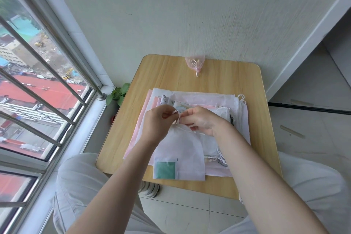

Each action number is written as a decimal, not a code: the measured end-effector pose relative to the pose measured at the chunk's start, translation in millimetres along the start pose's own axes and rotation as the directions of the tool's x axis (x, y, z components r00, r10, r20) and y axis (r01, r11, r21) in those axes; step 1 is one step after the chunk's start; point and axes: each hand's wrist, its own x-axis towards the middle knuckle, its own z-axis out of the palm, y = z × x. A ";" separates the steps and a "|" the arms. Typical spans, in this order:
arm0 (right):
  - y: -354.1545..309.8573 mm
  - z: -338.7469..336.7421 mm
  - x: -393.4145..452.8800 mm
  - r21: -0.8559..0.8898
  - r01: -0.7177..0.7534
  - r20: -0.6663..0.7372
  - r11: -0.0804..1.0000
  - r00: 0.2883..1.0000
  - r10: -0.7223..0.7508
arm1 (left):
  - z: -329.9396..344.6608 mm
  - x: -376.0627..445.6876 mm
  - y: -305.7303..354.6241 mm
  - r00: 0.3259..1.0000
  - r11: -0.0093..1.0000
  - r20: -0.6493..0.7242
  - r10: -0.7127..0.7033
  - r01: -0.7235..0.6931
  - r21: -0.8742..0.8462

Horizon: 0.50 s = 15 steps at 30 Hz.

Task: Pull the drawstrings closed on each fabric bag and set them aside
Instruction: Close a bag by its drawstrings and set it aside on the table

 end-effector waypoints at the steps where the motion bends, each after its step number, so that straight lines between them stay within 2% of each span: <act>1: -1.1 0.7 -1.0 0.014 -0.001 -0.017 1.000 1.000 0.001 | -1.3 0.8 -0.3 0.999 0.999 0.019 -0.029 0.029 -0.036; 4: -5.8 1.4 -3.0 0.055 0.001 -0.096 0.999 0.995 0.004 | -4.2 2.0 -3.4 0.993 0.989 0.047 -0.106 0.111 -0.102; 6: -6.3 0.8 -3.4 0.120 0.015 -0.102 0.993 0.995 -0.003 | -4.1 1.7 -7.7 0.983 0.975 0.051 -0.176 0.181 -0.128; 9: -7.8 -0.7 -4.3 0.256 0.114 -0.136 0.960 0.987 -0.081 | -3.8 0.2 -12.3 0.964 0.947 0.068 -0.257 0.265 -0.179; 11: -12.3 -0.2 -6.9 0.458 0.224 -0.204 0.860 0.968 -0.143 | -3.2 -1.8 -12.8 0.953 0.924 0.085 -0.291 0.303 -0.233; 13: -15.7 -0.4 -9.3 0.677 0.247 -0.215 0.694 0.967 -0.135 | -1.9 -4.0 -12.0 0.945 0.900 0.092 -0.314 0.327 -0.288; 14: -16.6 -0.2 -10.2 0.727 0.239 -0.206 0.644 0.970 -0.127 | -1.3 -3.6 -12.4 0.942 0.890 0.082 -0.325 0.334 -0.309; 15: -16.4 0.2 -11.6 0.737 0.219 -0.192 0.639 0.975 -0.113 | -1.4 -3.6 -15.2 0.938 0.880 0.072 -0.340 0.345 -0.328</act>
